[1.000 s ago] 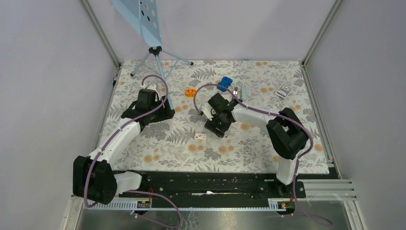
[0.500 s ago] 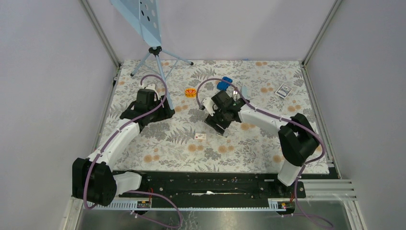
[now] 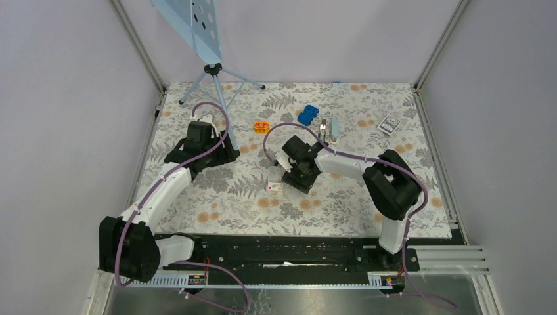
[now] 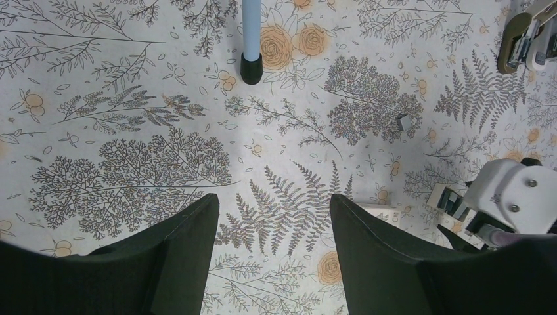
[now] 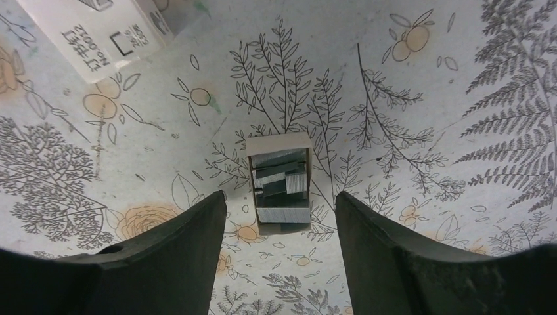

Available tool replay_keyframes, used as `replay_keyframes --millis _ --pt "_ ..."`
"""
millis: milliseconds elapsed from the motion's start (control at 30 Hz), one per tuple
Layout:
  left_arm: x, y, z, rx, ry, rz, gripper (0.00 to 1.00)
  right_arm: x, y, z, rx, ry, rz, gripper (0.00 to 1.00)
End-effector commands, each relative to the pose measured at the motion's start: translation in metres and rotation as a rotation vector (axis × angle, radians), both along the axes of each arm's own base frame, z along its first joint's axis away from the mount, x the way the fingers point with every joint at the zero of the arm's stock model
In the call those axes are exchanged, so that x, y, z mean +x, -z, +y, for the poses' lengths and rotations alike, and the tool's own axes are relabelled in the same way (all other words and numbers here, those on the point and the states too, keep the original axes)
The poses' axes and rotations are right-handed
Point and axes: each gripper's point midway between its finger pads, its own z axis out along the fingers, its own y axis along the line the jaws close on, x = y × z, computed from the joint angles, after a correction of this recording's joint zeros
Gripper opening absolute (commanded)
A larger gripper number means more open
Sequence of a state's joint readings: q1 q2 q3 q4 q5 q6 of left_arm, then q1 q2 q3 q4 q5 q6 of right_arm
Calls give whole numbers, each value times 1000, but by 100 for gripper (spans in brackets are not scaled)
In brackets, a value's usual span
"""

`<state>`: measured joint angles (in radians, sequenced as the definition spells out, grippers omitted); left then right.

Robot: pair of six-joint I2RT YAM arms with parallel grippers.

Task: Unload the staples from the stapler
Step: Adjust the staple box at the center of the board.

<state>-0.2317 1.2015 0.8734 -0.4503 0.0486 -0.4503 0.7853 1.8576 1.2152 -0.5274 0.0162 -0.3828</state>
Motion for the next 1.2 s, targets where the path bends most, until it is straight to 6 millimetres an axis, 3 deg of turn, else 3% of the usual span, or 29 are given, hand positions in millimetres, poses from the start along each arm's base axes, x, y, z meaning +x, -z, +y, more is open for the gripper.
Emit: replay_keyframes --millis 0,233,533,1167 --pt "8 -11 -2 -28 -2 -53 67 -3 4 -10 -83 -19 -1 68" --pt "8 -10 -2 -32 -1 -52 67 -2 5 -12 -101 -17 -12 61" --pt "8 -11 -3 -36 1 -53 67 0 1 -9 -109 -29 -37 64" --pt "8 -11 -3 -43 3 -50 67 -1 5 -13 -184 -42 -71 45"
